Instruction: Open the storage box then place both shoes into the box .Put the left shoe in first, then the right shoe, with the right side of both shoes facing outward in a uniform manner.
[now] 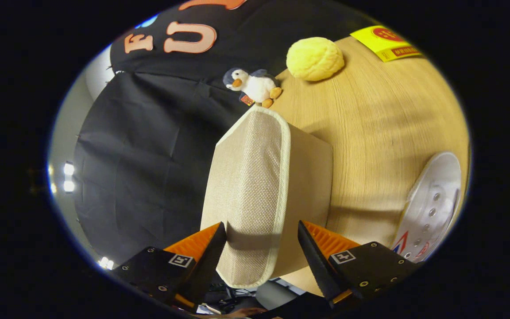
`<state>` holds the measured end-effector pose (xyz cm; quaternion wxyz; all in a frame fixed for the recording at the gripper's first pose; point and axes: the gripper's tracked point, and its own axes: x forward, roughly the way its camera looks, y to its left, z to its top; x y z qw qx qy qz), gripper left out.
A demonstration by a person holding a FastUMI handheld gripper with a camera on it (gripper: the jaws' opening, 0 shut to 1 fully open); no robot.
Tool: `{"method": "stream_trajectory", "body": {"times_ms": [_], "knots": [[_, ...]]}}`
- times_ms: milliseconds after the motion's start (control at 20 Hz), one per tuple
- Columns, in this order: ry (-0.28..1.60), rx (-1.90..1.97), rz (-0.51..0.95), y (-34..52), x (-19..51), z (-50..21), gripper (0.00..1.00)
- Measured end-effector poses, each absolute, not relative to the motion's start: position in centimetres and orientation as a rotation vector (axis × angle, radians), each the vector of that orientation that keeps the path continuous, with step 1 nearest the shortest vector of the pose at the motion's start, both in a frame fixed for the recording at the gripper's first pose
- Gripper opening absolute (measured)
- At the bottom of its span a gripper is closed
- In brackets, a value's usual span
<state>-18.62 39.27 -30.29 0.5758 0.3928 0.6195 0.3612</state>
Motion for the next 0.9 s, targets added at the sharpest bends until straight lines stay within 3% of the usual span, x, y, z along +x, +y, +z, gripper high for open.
{"method": "stream_trajectory", "body": {"times_ms": [100, 250, 500, 750, 900], "knots": [[1.457, 0.972, 0.839, 39.7, -18.4, -29.7, 0.96], [1.445, 0.992, 0.818, 39.3, -17.5, -28.9, 0.81], [1.397, 1.075, 0.838, 38.2, -16.1, -24.4, 0.64], [1.31, 0.936, 0.892, 39.4, -14.6, -20.1, 0.34], [1.281, 0.949, 0.947, 41.8, -14.5, -16.0, 0.28]]}}
